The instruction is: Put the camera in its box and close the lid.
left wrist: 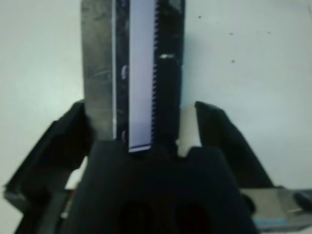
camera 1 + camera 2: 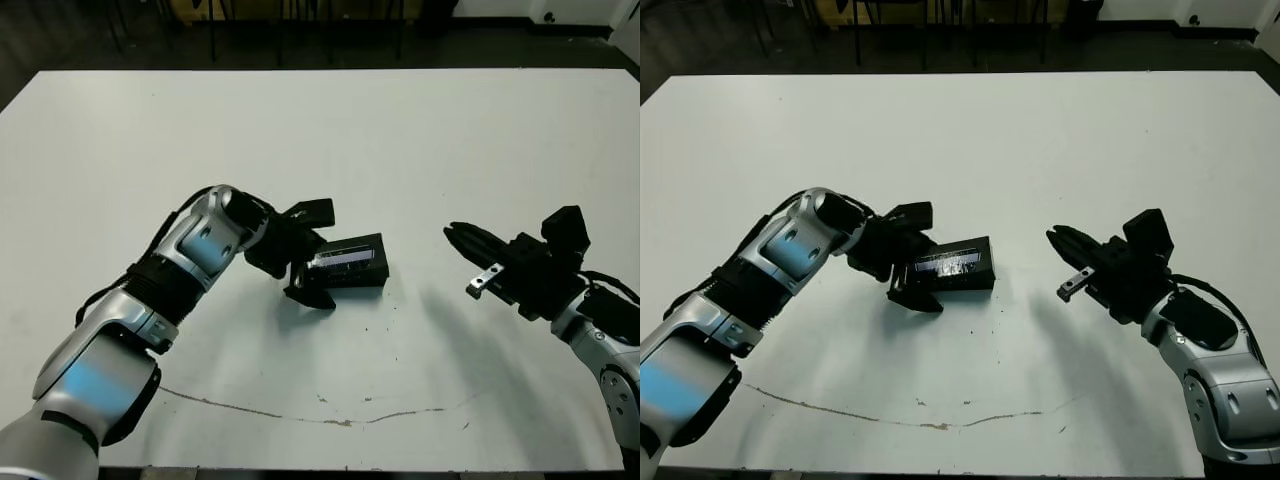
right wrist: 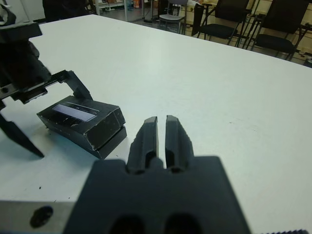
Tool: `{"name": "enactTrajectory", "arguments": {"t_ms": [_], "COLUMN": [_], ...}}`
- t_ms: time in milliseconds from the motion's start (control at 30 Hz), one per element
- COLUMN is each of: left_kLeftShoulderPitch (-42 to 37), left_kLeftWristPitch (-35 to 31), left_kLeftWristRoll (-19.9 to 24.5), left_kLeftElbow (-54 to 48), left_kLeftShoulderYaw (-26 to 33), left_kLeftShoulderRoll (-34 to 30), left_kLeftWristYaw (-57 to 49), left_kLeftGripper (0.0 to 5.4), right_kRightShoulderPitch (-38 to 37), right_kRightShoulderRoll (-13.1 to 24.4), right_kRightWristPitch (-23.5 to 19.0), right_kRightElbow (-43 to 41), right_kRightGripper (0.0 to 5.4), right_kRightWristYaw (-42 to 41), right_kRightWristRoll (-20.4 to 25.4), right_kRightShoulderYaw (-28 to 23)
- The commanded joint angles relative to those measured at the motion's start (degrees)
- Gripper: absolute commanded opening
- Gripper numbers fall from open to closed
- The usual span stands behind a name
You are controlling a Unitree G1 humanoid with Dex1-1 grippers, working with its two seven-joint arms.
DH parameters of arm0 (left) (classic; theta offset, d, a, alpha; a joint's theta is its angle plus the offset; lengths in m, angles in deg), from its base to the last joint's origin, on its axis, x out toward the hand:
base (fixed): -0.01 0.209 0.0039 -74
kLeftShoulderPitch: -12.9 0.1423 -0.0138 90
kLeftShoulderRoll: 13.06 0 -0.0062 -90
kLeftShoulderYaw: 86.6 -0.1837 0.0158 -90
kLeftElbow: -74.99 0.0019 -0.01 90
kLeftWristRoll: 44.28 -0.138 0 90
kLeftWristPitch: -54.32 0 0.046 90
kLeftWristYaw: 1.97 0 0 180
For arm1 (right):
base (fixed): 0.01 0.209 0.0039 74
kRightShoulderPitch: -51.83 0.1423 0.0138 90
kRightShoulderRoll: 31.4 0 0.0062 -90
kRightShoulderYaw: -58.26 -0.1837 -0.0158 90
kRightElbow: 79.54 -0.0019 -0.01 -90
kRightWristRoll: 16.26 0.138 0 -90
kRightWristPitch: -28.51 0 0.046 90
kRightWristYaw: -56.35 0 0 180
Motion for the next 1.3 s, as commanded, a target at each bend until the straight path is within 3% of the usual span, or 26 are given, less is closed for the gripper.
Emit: {"name": "enactTrajectory", "arguments": {"t_ms": [33,267,700,1300], "left_kLeftShoulderPitch": [3.48,3.70,6.93,11.08], "left_kLeftWristPitch": [-2.94,0.41,9.88,10.87], "left_kLeftWristRoll": [-0.91,-0.78,-0.79,6.39], "left_kLeftElbow": [0.20,-0.33,-3.09,-7.15], "left_kLeftShoulderYaw": [-3.29,-3.14,4.40,9.75], "left_kLeftShoulderRoll": [-0.84,-1.19,-5.40,-12.56], "left_kLeftWristYaw": [0.87,0.13,-11.73,-3.61], "left_kLeftGripper": [5.38,5.38,5.38,5.38], "right_kRightShoulderPitch": [-0.30,-0.35,-0.37,-0.27], "right_kRightShoulderRoll": [0.00,0.05,0.33,0.61], "right_kRightWristPitch": [-0.72,-0.76,-0.52,0.05], "right_kRightElbow": [0.34,0.20,0.81,0.82], "right_kRightGripper": [0.00,0.00,0.00,0.00], "right_kRightWristYaw": [0.08,0.08,-0.40,-1.10], "right_kRightWristRoll": [-0.04,-0.12,-0.27,-0.46], "right_kRightShoulderYaw": [0.31,0.48,0.61,0.61]}}
